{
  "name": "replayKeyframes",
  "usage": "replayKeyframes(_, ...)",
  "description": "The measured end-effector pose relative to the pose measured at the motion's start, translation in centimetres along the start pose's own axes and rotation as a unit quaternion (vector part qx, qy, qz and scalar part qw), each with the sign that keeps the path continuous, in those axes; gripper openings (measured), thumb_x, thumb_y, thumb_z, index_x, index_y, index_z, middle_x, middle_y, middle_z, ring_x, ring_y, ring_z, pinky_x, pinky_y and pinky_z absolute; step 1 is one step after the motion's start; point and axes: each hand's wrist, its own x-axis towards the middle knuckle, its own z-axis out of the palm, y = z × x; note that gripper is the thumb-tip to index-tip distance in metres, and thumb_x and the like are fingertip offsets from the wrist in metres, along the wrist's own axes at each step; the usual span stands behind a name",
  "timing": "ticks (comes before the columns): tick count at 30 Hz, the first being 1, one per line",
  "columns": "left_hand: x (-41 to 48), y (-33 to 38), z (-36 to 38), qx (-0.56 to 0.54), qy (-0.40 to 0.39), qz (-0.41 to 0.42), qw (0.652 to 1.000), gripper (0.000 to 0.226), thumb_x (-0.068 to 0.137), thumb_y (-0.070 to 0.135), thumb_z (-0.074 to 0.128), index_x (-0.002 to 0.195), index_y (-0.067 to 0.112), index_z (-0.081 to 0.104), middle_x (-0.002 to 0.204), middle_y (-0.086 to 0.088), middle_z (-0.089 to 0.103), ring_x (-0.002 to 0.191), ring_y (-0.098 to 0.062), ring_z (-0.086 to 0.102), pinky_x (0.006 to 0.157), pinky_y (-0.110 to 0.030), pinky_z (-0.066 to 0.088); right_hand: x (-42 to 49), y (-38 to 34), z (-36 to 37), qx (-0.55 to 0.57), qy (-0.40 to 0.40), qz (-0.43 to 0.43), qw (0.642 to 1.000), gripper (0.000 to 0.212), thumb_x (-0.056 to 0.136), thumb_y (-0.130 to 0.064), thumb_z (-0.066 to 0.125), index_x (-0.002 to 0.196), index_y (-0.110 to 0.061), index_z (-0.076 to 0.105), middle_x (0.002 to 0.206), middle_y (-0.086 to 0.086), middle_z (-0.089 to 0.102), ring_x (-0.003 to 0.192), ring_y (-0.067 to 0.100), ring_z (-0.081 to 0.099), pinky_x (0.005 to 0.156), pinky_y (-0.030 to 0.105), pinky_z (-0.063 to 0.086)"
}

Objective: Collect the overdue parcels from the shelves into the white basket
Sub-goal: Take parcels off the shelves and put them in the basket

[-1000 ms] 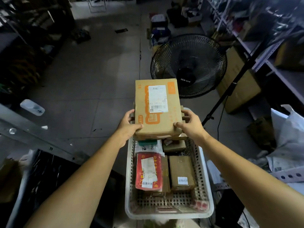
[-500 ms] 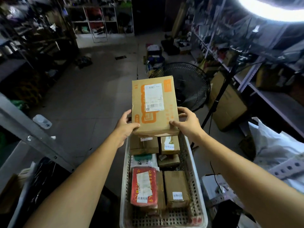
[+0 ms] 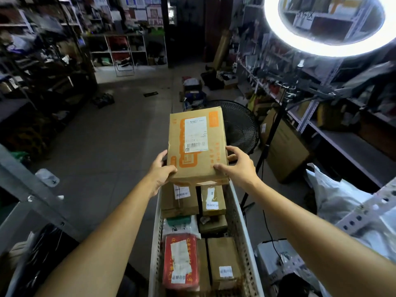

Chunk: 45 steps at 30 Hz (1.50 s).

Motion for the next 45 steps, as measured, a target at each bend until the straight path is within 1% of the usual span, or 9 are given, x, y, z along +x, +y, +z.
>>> replayKeyframes(4, 0.2, 0.4, 0.3, -0.001, -0.006, -0.002, 1.000, 0.077, 0.090, -0.002, 0.060, 0.154, 0.029, 0.030, 0.132, -0.004, 0.059, 0.112, -0.019, 0.062, 0.082, -0.036, 0.057, 0.1, 0.0, -0.3, 0.007, 0.005, 0.000, 1.000, 0.073, 0.070, -0.041, 0.084, 0.135, -0.037, 0.050, 0.104, -0.011, 0.064, 0.097, 0.011, 0.065, 0.083, 0.043, 0.059)
replayKeyframes(8, 0.3, 0.9, 0.4, 0.020, -0.005, 0.012, 1.000, 0.080, 0.087, 0.003, 0.067, 0.153, 0.032, 0.031, 0.138, -0.003, 0.054, 0.117, -0.020, 0.060, 0.094, -0.043, 0.056, 0.9, 0.4, -0.8, 0.036, -0.003, 0.022, 0.999, 0.071, 0.070, -0.038, 0.083, 0.133, -0.040, 0.051, 0.104, -0.009, 0.065, 0.099, 0.013, 0.065, 0.082, 0.045, 0.059)
replayKeyframes(16, -1.1, 3.1, 1.2, 0.103, 0.025, 0.082, 0.991, 0.078, 0.085, 0.016, 0.075, 0.149, 0.036, 0.034, 0.142, 0.003, 0.048, 0.126, -0.018, 0.049, 0.103, -0.049, 0.049, 2.4, 1.1, -1.8, 0.163, -0.054, 0.073, 0.982, 0.062, 0.082, -0.004, 0.075, 0.137, -0.021, 0.051, 0.116, 0.006, 0.063, 0.109, 0.021, 0.061, 0.081, 0.044, 0.060)
replayKeyframes(19, -1.9, 3.7, 1.6, 0.132, 0.036, 0.096, 0.986, 0.080, 0.085, 0.015, 0.076, 0.150, 0.034, 0.034, 0.146, 0.000, 0.046, 0.132, -0.022, 0.046, 0.106, -0.050, 0.046, 2.8, 1.4, -1.7, 0.201, -0.071, 0.096, 0.972, 0.061, 0.082, 0.001, 0.072, 0.136, -0.018, 0.052, 0.119, 0.010, 0.061, 0.108, 0.023, 0.060, 0.072, 0.039, 0.060)
replayKeyframes(23, -3.1, 4.1, 1.3, 0.159, 0.044, 0.104, 0.981, 0.082, 0.084, 0.012, 0.075, 0.151, 0.032, 0.033, 0.151, -0.003, 0.041, 0.137, -0.024, 0.041, 0.110, -0.046, 0.042, 2.8, 1.9, -1.1, 0.217, -0.079, 0.114, 0.966, 0.060, 0.080, 0.002, 0.072, 0.134, -0.020, 0.055, 0.121, 0.011, 0.061, 0.113, 0.025, 0.059, 0.076, 0.046, 0.060)
replayKeyframes(32, -4.9, 3.0, -1.4, 0.183, 0.066, 0.086, 0.977, 0.081, 0.084, 0.015, 0.075, 0.152, 0.033, 0.033, 0.150, -0.001, 0.043, 0.134, -0.021, 0.044, 0.108, -0.043, 0.044, 1.1, 0.4, 0.6, 0.227, -0.102, 0.104, 0.963, 0.058, 0.081, 0.002, 0.073, 0.131, -0.020, 0.055, 0.119, 0.014, 0.062, 0.106, 0.029, 0.064, 0.064, 0.037, 0.060)
replayKeyframes(36, -6.3, 1.7, -2.4, 0.126, 0.073, 0.064, 0.987, 0.079, 0.087, 0.010, 0.071, 0.152, 0.032, 0.031, 0.147, 0.002, 0.043, 0.130, -0.019, 0.046, 0.101, -0.041, 0.049, 0.3, -0.5, 1.4, 0.186, -0.104, 0.066, 0.975, 0.059, 0.079, -0.004, 0.078, 0.130, -0.024, 0.055, 0.114, 0.009, 0.065, 0.103, 0.025, 0.066, 0.070, 0.039, 0.060)
replayKeyframes(41, -9.9, 0.0, -2.9, 0.061, 0.108, 0.049, 0.991, 0.078, 0.089, 0.003, 0.067, 0.152, 0.030, 0.031, 0.135, 0.004, 0.046, 0.104, -0.006, 0.051, 0.069, -0.021, 0.047, -1.5, -1.2, 2.1, 0.149, -0.134, 0.036, 0.979, 0.062, 0.077, -0.008, 0.081, 0.129, -0.027, 0.054, 0.112, 0.004, 0.065, 0.104, 0.022, 0.064, 0.083, 0.048, 0.059)
replayKeyframes(45, -15.0, -1.3, -2.8, 0.049, 0.169, 0.038, 0.984, 0.078, 0.089, 0.005, 0.068, 0.152, 0.032, 0.031, 0.136, 0.005, 0.047, 0.116, -0.013, 0.050, 0.074, -0.025, 0.050, -4.0, -1.8, 2.5, 0.142, -0.188, 0.011, 0.972, 0.058, 0.078, -0.005, 0.079, 0.126, -0.025, 0.053, 0.112, 0.001, 0.063, 0.103, 0.017, 0.062, 0.085, 0.042, 0.058)
